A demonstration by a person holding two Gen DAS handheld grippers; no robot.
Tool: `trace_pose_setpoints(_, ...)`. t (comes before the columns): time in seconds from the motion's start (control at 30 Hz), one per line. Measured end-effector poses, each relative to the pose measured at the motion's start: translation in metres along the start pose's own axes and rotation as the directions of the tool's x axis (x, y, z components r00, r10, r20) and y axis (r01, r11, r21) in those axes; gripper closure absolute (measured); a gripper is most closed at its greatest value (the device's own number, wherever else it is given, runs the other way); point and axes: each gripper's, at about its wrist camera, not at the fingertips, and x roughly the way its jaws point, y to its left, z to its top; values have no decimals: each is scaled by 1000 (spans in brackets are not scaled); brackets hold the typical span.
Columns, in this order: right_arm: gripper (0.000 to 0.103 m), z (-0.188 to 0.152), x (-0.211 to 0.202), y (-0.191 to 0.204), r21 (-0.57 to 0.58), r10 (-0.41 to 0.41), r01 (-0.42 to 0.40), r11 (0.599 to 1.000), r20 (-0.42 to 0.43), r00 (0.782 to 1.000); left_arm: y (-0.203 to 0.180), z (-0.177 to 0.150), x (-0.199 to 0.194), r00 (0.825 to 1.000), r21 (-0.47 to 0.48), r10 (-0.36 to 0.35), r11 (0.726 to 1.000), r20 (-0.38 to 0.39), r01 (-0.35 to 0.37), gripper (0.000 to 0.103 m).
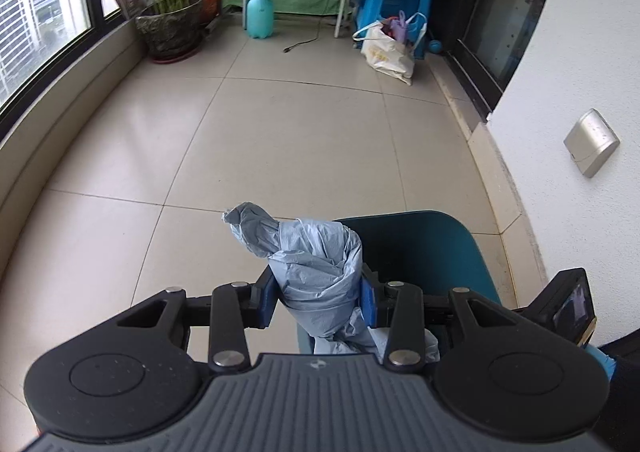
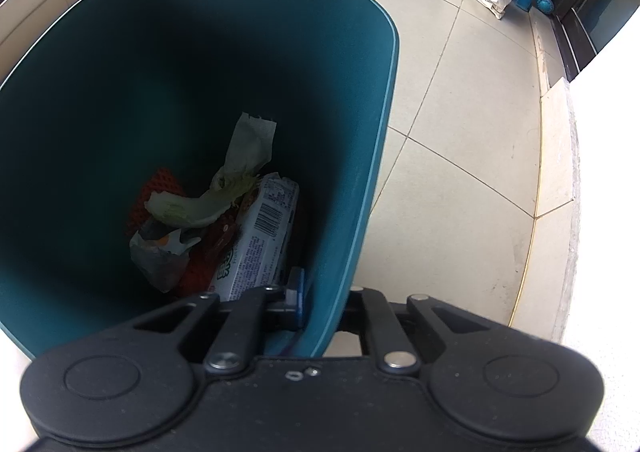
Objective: Collect trash
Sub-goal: 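Carry the light-blue bag into the wastebasket with the left gripper and release, then lower the left gripper to the yellow oat snack wrapper and grasp it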
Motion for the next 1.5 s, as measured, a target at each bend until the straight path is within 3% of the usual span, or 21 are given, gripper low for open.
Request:
trace_pose_setpoints(0.13,95,0,0,0,0,0,0,1000,0,1000,-36,-4,43,995,58,-62,996,-78,67,64)
trace_pose_setpoints(0.3,95,0,1,0,1,4,-4,1000,0,1000,-59,-20,92,983,93,-55,993,-175,72,64)
trace_pose_setpoints(0.53,95,-1,-1,-3,1,9,-9,1000,1,1000,-71,-43,163,952,133,7,991,-306,36,64)
trace_pose_setpoints(0.63,95,-1,-1,-4,0,9,-9,1000,2,1000,-76,-55,189,927,133,1,990,-374,52,63)
trace_pose_setpoints(0.73,95,-2,-1,-4,-2,10,-10,1000,2,1000,-84,-66,201,923,191,53,981,-382,22,62)
trace_pose_setpoints(0.8,95,-2,-1,-3,-6,11,-11,1000,1,1000,-86,-69,207,917,204,70,979,-393,13,56)
trace_pose_setpoints(0.87,94,-2,-1,-3,-7,11,-11,1000,1,1000,-85,-70,209,913,177,38,983,-407,38,45)
trace_pose_setpoints(0.93,94,-2,-1,-2,-7,11,-11,1000,1,1000,-82,-69,208,916,157,25,987,-401,42,37)
trace_pose_setpoints(1.17,94,-2,0,-1,-6,11,-11,1000,1,1000,-79,-64,191,929,110,-38,990,-368,84,36)
trace_pose_setpoints(1.5,94,-2,1,-1,-7,9,-9,1000,1,1000,-50,-46,110,971,65,-109,990,-212,126,36)
